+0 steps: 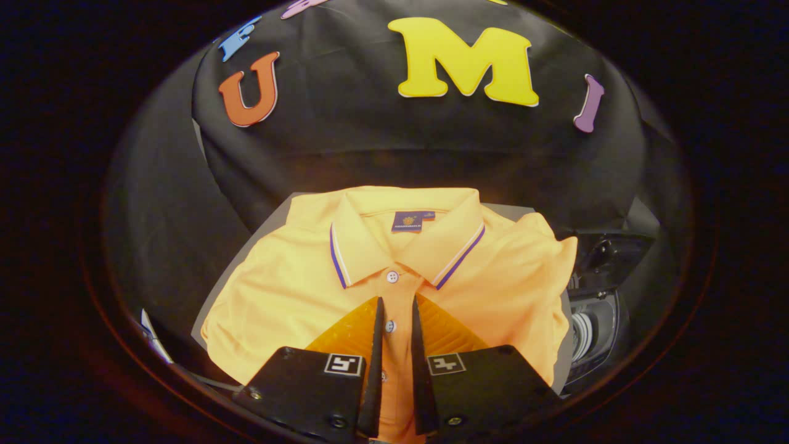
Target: Put the clothes into the washing machine and then close the washing machine lid.
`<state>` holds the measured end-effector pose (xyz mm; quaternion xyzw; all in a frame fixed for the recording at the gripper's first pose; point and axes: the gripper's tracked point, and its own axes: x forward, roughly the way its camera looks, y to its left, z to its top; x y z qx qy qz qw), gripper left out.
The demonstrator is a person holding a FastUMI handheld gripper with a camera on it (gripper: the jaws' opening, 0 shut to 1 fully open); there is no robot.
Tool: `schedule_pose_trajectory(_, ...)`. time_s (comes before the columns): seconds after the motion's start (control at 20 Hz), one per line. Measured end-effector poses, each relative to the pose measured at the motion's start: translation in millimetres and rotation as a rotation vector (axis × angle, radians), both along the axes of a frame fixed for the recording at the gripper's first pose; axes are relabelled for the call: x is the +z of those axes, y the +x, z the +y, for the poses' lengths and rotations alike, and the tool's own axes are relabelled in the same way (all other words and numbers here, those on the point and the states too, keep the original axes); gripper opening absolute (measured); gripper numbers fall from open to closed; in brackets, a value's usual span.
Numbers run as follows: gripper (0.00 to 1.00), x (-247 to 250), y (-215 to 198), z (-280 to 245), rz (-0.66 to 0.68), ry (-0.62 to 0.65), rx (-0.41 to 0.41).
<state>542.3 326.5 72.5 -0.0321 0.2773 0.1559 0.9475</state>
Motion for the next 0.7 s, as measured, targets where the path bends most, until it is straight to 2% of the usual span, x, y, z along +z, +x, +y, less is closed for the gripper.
schedule_pose_trajectory(0.05,0.14,1,1,-1,0.003,0.017,0.013)
schedule_pose_trajectory(0.15,0.08,0,1,-3,0.035,0.054,0.028)
schedule_pose_trajectory(0.3,0.07,3,0,-3,0.075,0.113,0.040)
schedule_pose_trajectory(0.7,0.06,35,-16,-13,-0.052,0.155,0.140)
